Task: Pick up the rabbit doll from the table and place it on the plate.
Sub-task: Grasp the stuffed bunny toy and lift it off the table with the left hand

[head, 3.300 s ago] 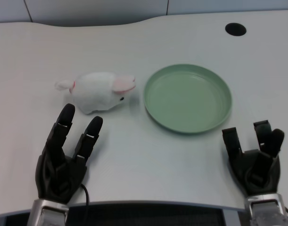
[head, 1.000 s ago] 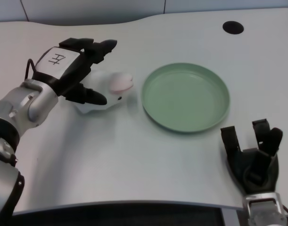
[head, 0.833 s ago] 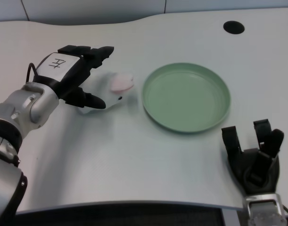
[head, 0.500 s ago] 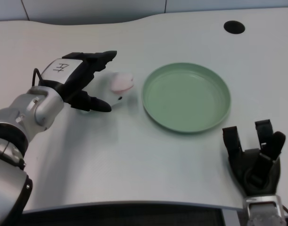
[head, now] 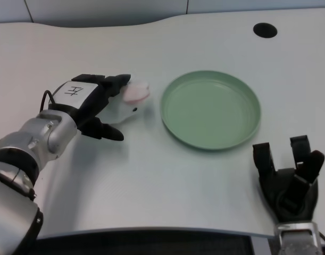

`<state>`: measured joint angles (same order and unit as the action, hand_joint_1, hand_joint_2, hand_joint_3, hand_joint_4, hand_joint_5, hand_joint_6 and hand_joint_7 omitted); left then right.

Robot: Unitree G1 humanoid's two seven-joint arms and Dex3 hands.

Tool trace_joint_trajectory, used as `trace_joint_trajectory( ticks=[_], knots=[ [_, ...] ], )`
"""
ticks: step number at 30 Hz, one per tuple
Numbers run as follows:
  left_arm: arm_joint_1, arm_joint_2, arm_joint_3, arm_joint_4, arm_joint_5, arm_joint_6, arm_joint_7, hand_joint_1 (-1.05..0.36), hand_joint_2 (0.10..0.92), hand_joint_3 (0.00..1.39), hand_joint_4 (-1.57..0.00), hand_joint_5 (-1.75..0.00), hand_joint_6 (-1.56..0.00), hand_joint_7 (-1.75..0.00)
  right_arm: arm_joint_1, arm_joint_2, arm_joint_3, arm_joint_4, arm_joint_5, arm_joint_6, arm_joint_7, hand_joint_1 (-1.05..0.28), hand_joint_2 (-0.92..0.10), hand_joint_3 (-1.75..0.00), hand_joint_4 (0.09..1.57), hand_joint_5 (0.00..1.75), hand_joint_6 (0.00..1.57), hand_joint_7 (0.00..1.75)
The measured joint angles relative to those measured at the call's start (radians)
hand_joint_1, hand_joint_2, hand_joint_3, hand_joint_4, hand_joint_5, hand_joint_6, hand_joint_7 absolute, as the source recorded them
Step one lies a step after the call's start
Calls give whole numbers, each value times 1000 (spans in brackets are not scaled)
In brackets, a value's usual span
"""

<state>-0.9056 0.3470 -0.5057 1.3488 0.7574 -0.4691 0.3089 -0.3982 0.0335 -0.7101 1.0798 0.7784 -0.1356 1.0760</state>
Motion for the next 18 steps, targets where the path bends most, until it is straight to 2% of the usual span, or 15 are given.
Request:
trace_joint_trajectory(
  ticks=[1, 3, 9, 10, 12, 14, 17, 18],
  knots=[
    [0, -1, -7, 1, 5, 1, 16, -786, 819, 18, -302, -76, -239, -34, 1, 1, 1, -3, 3, 0, 0, -566, -921, -164, 762, 1746, 565, 1745],
    [1, -1, -23, 2, 18, 1, 64, -651, 771, 7, -384, -94, -291, -33, 5, 4, 3, -10, 5, 0, 0, -567, -921, -164, 764, 1746, 568, 1746],
    [2, -2, -42, 9, 21, 1, 107, -616, 760, 2, -416, -81, -312, -20, 11, 7, 8, -20, 7, 0, 0, -567, -921, -164, 766, 1746, 570, 1746],
    [2, -1, -58, 10, 39, 10, 139, -324, 780, 6, -671, -176, -568, -76, 12, 8, 8, -23, 7, 0, 0, -570, -921, -184, 763, 1746, 567, 1746],
    [3, -2, -104, 13, 94, 41, 247, -167, 793, 4, -814, -207, -719, -74, 17, 11, 9, -32, 9, 0, 0, -571, -921, -196, 761, 1746, 566, 1746],
    [3, -3, -136, 15, 126, 67, 323, -121, 830, 15, -873, -223, -806, -82, 21, 13, 9, -40, 9, -6, -1, -569, -921, -180, 769, 1746, 571, 1746],
    [3, -7, -155, 16, 139, 83, 366, -110, 841, 13, -887, -227, -834, -72, 24, 16, 11, -48, 9, -9, -4, -569, -921, -175, 771, 1746, 572, 1746],
    [3, -8, -157, 17, 140, 86, 372, -153, 853, 14, -942, -249, -939, -111, 25, 17, 11, -51, 9, -10, -5, -572, -921, -174, 771, 1746, 572, 1746]
  ],
)
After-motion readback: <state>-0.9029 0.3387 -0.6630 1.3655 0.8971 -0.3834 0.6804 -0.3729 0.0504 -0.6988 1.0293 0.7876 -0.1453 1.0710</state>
